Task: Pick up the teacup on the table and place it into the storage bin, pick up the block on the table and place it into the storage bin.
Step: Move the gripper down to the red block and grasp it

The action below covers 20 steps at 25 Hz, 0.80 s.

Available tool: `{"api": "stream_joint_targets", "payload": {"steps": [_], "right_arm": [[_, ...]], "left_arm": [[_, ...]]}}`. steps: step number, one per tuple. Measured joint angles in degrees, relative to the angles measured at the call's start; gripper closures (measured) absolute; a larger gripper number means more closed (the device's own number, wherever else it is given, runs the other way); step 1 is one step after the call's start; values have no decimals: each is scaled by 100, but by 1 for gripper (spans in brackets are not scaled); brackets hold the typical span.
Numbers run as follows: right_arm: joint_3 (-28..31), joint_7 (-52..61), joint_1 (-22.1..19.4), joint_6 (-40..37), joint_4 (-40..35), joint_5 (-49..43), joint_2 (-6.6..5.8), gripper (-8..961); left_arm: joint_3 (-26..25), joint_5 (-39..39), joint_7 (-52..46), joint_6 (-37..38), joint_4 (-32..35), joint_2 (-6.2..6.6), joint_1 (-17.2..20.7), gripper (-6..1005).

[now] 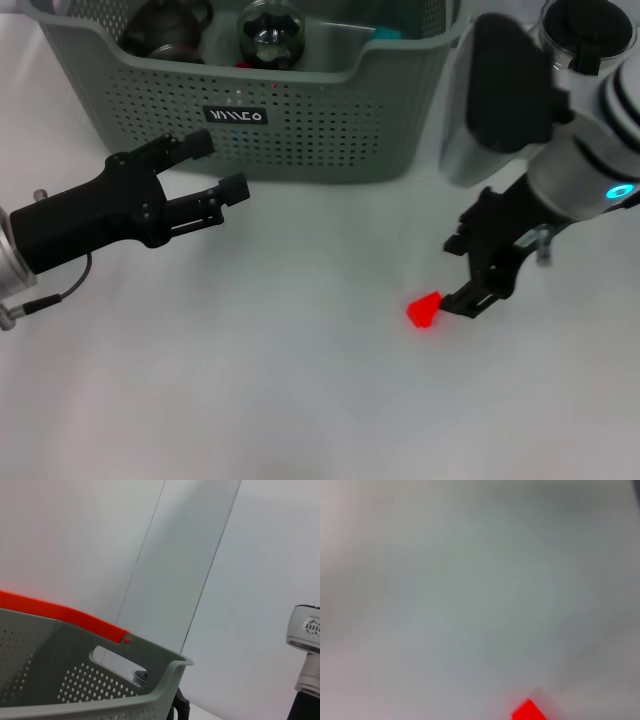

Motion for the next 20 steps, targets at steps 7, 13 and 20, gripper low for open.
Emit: {"api": "stream_joint_targets", "payload": {"steps": [7, 13, 20], "right_arm": [[-641, -183, -15, 636, 241, 267, 2, 245], [-818, -367, 121, 900, 770, 482, 9, 228], [-847, -406, 138, 1055, 1029, 545, 5, 227]], "left_arm": [[0, 0, 2, -63, 0, -6, 18, 113], [0, 12, 2, -71, 0, -11, 25, 114], [0, 25, 2, -152, -8, -31, 26, 113]]}}
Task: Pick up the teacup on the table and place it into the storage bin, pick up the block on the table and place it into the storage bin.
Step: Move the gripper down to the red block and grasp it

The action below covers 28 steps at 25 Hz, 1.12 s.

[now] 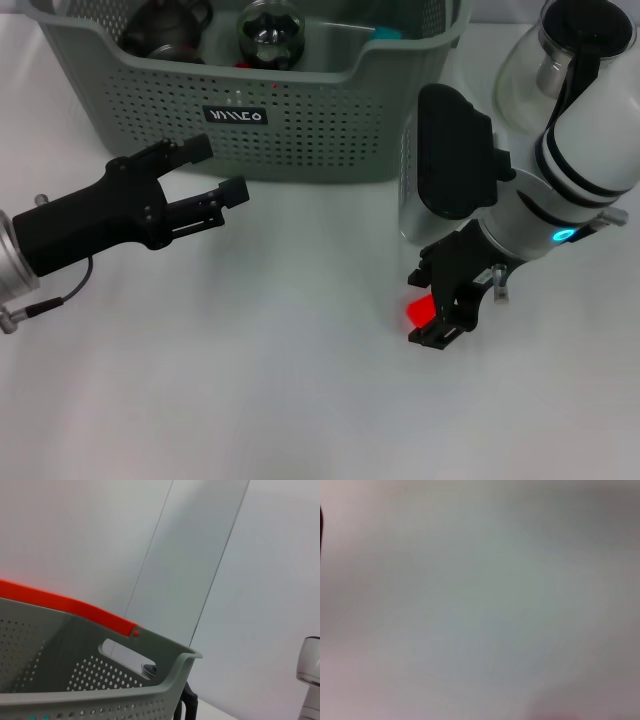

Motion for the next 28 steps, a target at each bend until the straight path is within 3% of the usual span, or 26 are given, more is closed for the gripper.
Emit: {"api": "stream_joint_targets", "payload": {"steps": [20, 28], "right_arm": [[28, 321, -26, -357, 57, -66, -36, 234], [-10, 345, -14, -100, 74, -69, -7, 239]], "left_arm": [[0, 10, 0, -26, -1, 3, 1, 113], [15, 19, 0, -32, -1, -8, -12, 114]]}}
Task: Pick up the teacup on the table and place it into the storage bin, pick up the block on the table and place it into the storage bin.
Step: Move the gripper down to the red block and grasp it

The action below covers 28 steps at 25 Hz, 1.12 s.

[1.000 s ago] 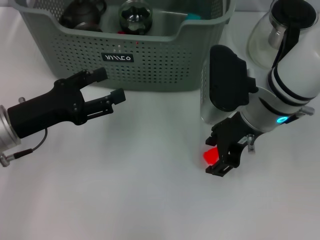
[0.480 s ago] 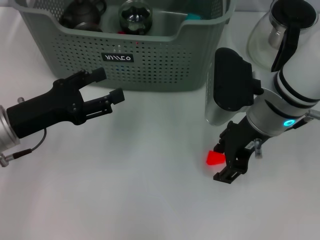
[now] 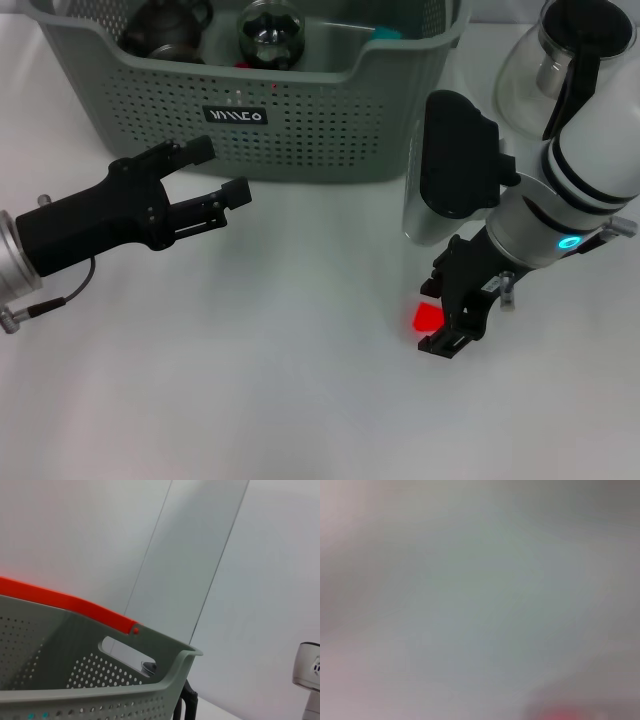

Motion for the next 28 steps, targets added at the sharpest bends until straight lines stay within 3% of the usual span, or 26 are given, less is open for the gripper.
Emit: {"api": "stream_joint_targets", "payload": {"steps": [28], "right_arm": [[-232, 783, 153, 257, 94, -167, 25, 250]], "left_arm": [[-7, 0, 5, -9, 0, 10, 12, 114]]}}
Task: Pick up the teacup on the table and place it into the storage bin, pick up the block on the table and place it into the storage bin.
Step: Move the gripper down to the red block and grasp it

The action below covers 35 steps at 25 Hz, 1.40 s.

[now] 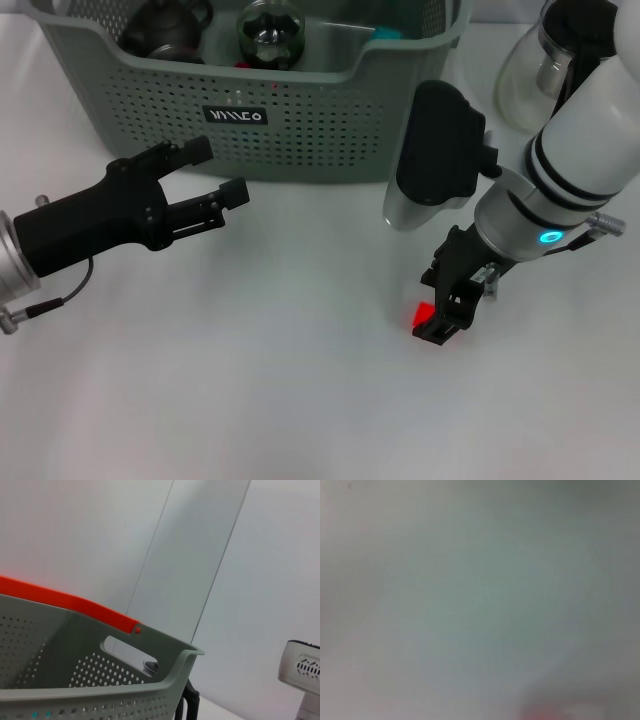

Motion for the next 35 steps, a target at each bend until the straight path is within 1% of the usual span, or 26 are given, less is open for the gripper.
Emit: {"api": "stream_joint_targets", "payload": {"steps": [7, 15, 25, 29, 34, 35], "right_arm": [[-177, 88, 144, 240, 350, -5, 7, 252], [-126, 95, 156, 215, 320, 2, -14, 250], [-164, 97, 158, 188, 352, 1, -12, 292], [-28, 97, 152, 174, 337, 60, -24, 309], [45, 82, 147, 117, 339, 88, -37, 536], [43, 75, 151, 116, 349, 90, -37, 553]], "left_arm": [[0, 0, 4, 0, 0, -10, 1, 114], [0, 0, 4, -8, 0, -9, 1, 113], [0, 0, 4, -18, 0, 0, -5, 114], [1, 0, 4, -18, 0, 0, -5, 114], [0, 4, 4, -18, 0, -2, -1, 114], [0, 5, 4, -17, 0, -4, -1, 114]]}}
